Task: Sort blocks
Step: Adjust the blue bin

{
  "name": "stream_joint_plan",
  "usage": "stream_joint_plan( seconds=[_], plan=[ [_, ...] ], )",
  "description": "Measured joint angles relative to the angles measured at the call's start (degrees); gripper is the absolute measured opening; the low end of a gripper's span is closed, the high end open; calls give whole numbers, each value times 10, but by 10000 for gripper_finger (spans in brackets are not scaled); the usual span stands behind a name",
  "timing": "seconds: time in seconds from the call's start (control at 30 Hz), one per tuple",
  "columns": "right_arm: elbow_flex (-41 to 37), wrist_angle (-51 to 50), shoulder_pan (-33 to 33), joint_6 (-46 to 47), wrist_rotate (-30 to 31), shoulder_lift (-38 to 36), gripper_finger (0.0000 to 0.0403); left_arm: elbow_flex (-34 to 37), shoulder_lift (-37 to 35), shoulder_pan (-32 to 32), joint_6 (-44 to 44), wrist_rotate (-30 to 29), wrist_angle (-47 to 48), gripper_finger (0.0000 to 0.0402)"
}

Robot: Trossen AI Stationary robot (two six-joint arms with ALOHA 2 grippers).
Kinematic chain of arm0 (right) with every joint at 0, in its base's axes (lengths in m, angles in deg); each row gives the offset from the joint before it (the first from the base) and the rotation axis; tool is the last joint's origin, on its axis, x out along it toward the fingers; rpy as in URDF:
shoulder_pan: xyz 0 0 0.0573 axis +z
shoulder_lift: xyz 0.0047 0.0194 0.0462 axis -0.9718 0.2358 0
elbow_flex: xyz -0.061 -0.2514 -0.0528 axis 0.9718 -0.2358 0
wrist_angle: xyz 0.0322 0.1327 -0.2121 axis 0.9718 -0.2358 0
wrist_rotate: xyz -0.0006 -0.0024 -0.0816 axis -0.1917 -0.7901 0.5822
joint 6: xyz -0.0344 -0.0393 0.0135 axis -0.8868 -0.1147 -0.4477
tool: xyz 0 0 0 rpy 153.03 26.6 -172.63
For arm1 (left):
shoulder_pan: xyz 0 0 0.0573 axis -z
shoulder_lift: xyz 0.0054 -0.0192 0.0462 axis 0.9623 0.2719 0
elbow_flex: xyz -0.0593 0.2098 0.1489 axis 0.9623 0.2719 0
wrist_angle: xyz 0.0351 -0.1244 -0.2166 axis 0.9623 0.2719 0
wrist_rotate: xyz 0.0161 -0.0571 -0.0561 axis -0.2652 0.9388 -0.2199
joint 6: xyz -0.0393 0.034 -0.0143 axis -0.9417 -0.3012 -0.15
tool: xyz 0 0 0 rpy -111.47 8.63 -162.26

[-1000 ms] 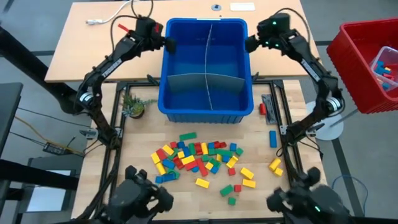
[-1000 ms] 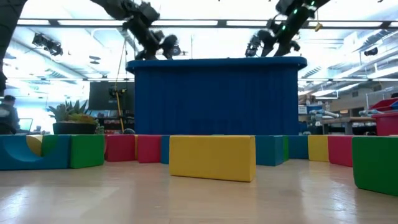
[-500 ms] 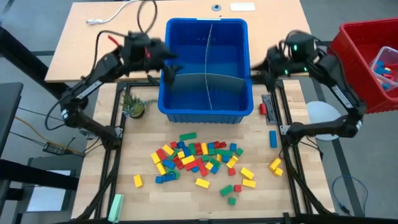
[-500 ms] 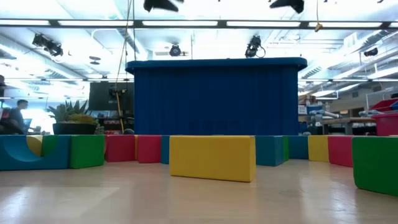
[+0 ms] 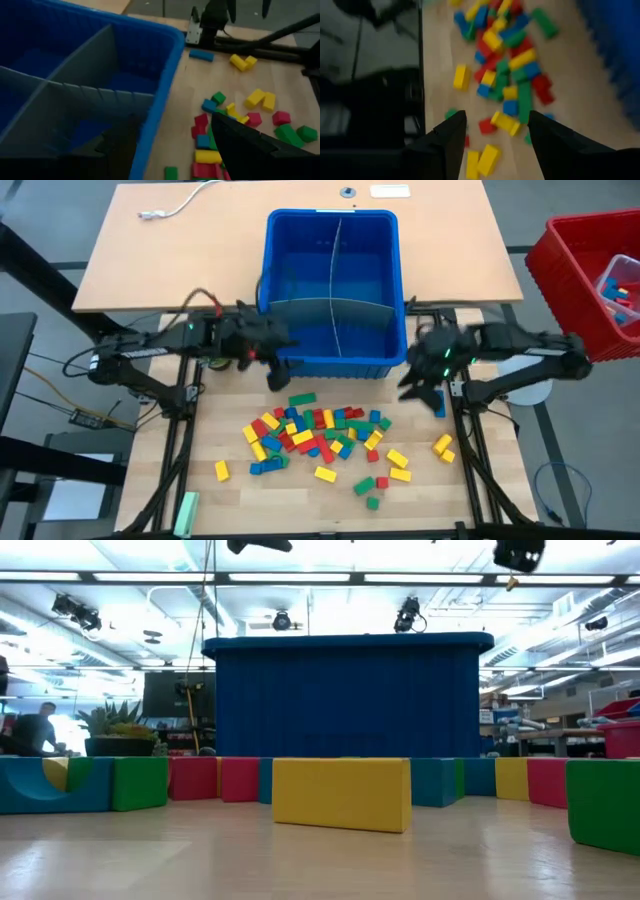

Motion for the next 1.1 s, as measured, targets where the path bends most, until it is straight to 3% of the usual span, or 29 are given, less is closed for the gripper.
stream_joint_plan(
  seconds=[0.17, 0.33, 0.7, 1.1],
  plan=[
    [-72, 57, 119, 28, 49, 42, 192, 48, -1, 64, -36, -62, -41, 257],
    [-124, 65, 178, 55, 101, 85, 183, 64, -1, 97, -65, -103, -75, 257],
    [-226, 134, 187, 182, 174, 172, 175, 64, 3, 104, -70, -109, -137, 257],
    [-240, 204, 177, 246, 209, 271, 174, 64, 4, 104, -69, -109, -134, 257]
  ],
)
